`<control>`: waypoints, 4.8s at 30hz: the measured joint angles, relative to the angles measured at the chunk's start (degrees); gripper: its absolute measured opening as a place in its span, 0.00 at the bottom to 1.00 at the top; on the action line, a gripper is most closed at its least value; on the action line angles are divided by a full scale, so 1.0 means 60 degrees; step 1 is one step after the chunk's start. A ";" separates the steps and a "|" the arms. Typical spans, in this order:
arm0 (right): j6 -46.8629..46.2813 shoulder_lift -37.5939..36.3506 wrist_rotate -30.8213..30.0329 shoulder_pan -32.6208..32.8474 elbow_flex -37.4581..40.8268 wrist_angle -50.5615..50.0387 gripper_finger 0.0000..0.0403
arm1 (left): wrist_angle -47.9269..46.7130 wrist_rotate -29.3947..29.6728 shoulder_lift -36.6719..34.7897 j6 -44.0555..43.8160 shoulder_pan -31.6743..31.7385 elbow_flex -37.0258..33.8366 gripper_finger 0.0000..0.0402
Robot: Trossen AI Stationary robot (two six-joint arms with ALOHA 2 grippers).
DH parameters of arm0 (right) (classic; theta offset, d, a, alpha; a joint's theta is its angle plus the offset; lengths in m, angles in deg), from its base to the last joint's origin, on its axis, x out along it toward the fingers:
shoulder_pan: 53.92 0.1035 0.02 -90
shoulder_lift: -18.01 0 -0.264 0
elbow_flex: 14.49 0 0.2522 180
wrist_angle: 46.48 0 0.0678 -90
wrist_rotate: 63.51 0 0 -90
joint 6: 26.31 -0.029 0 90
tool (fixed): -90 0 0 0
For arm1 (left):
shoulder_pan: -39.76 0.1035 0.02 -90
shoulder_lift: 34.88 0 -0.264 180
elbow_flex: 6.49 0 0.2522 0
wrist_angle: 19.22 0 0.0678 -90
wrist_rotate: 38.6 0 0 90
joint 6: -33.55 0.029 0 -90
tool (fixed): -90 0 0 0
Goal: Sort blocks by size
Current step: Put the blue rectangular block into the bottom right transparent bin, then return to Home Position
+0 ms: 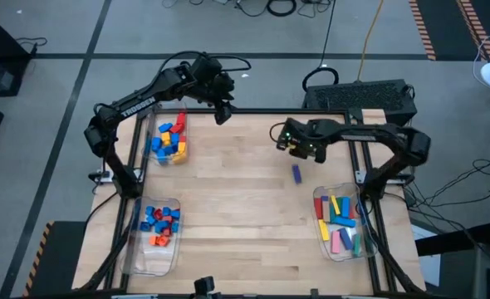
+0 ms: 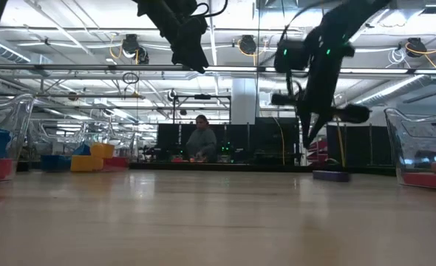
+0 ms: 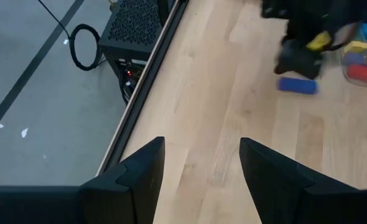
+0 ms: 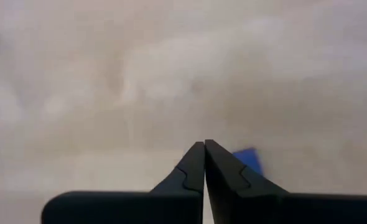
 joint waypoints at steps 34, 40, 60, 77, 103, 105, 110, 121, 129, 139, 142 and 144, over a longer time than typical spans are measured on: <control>0.6480 0.1899 0.0965 0.2450 -0.0056 -0.1115 0.51 | -0.0055 -0.0033 0.0000 -0.0439 -0.0084 0.0004 0.52; 0.6622 0.1746 0.1281 0.2446 -0.0025 -0.1184 0.17 | 0.0033 0.0005 0.0000 -0.0812 -0.0076 0.0004 0.52; 1.0043 -0.2897 0.0658 0.2864 -0.3121 -0.4860 0.17 | 0.0794 0.0034 0.0004 -0.1184 -0.0612 0.0007 0.52; 0.8469 -0.4907 0.0546 0.5887 -0.3014 -0.8043 0.17 | 0.1880 0.0670 0.0004 -0.2382 -0.1491 0.0011 0.52; 0.6365 -0.7260 0.1324 0.8516 0.1338 -0.6599 0.17 | 0.4165 0.2397 0.0004 -0.3922 -0.3952 0.0011 0.52; 0.6339 -0.7233 0.1318 0.8578 0.1436 -0.5983 0.18 | 0.4189 0.2397 0.0004 -0.3922 -0.3952 0.0011 0.52; 0.6314 -0.7068 0.1197 0.8637 0.1699 -0.4787 0.22 | 0.4192 0.2397 0.0004 -0.4010 -0.3968 0.0011 0.52; 0.5803 -0.6921 0.0299 0.8641 0.1702 -0.3942 0.54 | 0.4193 0.2303 -0.0011 -0.4443 -0.4366 0.0011 0.52; 0.6104 -0.7198 -0.1141 0.8602 0.1075 -0.2332 0.47 | 0.3904 0.2351 -0.1030 -0.3871 -0.4835 0.0004 0.42; 1.1490 -0.7463 -0.2641 0.8590 0.0214 -0.0422 0.03 | 0.1620 0.2334 -0.2998 -0.3062 -0.4841 0.0011 0.14; 1.1703 -0.7533 -0.2947 0.8493 -0.0164 -0.0143 0.03 | 0.0906 0.2237 -0.3471 -0.2855 -0.4841 0.0007 0.03; 1.2266 -0.7661 -0.3037 0.8437 -0.0391 0.0444 0.02 | 0.0753 0.2220 -0.3775 -0.2829 -0.4841 0.0007 0.01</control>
